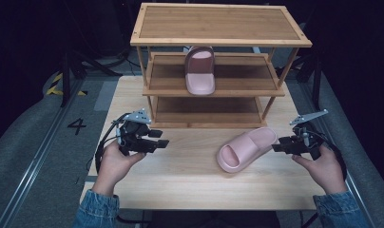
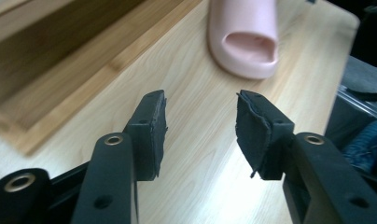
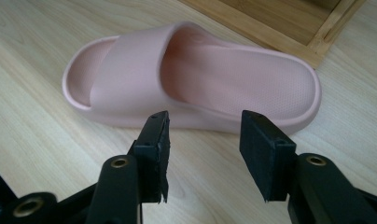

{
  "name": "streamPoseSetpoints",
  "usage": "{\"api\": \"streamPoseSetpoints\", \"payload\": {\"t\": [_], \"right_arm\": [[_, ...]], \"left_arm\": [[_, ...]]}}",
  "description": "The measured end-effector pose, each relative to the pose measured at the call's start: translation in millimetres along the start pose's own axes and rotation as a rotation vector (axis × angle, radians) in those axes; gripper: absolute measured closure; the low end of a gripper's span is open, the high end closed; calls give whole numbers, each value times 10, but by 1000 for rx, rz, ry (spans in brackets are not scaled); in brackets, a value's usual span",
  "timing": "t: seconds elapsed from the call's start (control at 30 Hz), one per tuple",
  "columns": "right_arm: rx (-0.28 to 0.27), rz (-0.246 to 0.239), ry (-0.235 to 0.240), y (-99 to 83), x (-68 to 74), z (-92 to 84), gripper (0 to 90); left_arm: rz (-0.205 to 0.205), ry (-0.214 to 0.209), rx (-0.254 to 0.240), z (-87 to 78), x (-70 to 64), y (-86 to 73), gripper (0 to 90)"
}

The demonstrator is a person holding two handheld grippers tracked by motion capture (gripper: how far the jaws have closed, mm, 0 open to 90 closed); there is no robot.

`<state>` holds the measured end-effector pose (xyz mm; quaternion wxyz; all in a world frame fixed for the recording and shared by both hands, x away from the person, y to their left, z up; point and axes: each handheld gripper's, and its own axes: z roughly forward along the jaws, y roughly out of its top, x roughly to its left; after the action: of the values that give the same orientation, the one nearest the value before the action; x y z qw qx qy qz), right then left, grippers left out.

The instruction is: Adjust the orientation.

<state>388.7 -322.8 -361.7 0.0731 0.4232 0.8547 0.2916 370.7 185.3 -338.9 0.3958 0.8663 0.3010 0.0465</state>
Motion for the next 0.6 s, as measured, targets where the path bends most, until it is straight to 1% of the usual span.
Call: {"api": "streamPoseSetpoints", "payload": {"t": [0.07, 0.1, 0.13, 0.17, 0.2, 0.23, 0.3, 0.33, 0.4, 0.43, 0.47, 0.53, 0.57, 0.6], "right_arm": [[4, 8, 0, 33, -22, 42, 567], [6, 8, 4, 48, -37, 66, 586], [6, 8, 4, 48, -37, 66, 586], [15, 10, -1, 85, -69, 130, 609], [20, 14, -6, 97, -80, 153, 615], [23, 17, -11, 112, -100, 184, 622], [30, 20, -14, 140, -143, 236, 636], [28, 18, -17, 152, -166, 259, 647], [26, 22, -26, 176, -196, 301, 671], [27, 19, -32, 188, -212, 319, 695], [24, 14, -39, 199, -228, 345, 720], [28, 7, -47, 223, -255, 401, 783], [33, 3, -51, 233, -266, 419, 815], [30, -7, -69, 248, -277, 455, 839]], "left_arm": [[-33, 17, -9, 2, 25, -122, 517], [-61, 28, 3, 9, 54, -169, 528], [-61, 28, 3, 9, 54, -169, 515], [-116, 62, 29, 8, 83, -246, 514], [-126, 74, 21, -2, 90, -283, 514], [-140, 75, 17, -8, 96, -318, 511], [-137, 92, 17, -15, 97, -365, 500], [-132, 106, 11, -10, 93, -393, 491], [-123, 133, 16, 10, 94, -444, 467], [-123, 133, 16, 10, 94, -444, 454], [-135, 160, 36, 38, 110, -493, 445], [-134, 178, 49, 64, 150, -534, 435], [-157, 196, 55, 79, 163, -571, 428], [-146, 212, 61, 80, 190, -596, 426]]}}
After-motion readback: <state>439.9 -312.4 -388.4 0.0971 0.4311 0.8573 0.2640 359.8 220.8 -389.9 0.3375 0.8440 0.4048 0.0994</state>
